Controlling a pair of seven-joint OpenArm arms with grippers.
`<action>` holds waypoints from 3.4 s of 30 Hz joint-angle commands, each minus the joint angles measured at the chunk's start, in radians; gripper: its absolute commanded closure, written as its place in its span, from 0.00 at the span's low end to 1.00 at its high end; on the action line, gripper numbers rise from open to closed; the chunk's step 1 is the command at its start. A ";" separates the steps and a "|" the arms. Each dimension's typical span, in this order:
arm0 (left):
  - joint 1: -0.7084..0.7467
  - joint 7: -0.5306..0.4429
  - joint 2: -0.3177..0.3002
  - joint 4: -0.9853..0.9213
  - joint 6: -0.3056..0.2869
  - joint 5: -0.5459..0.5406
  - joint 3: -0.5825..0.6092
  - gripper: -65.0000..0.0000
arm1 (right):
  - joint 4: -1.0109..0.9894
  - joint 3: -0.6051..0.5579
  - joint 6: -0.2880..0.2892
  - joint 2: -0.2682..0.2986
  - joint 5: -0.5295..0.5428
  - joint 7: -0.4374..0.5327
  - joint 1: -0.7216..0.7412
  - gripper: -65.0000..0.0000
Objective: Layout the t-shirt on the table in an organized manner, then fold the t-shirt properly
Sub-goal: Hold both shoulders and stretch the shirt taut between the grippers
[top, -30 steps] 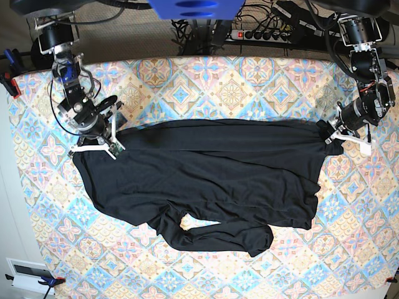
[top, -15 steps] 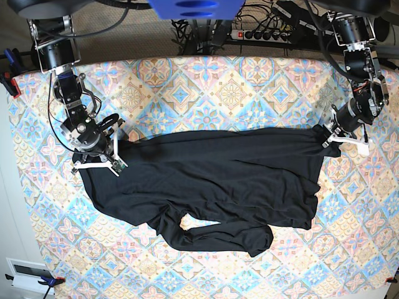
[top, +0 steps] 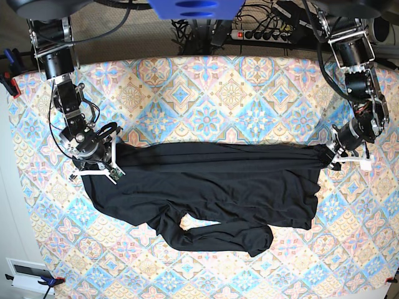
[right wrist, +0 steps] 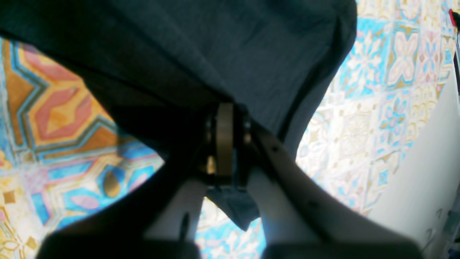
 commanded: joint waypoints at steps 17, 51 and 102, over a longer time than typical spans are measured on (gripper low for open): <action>-0.080 -0.188 -0.024 -0.113 -0.008 0.082 0.177 0.96 | -0.057 0.009 -0.011 -0.054 -0.014 0.050 0.022 0.97; 0.116 -0.076 0.011 0.019 -0.013 0.006 -0.031 0.51 | 0.187 0.116 -0.013 -0.054 -0.014 0.048 -0.129 0.68; -0.137 -0.132 0.125 -0.220 -0.016 0.207 -0.030 1.00 | -0.181 0.699 -0.011 -0.075 0.801 -0.170 -0.092 0.56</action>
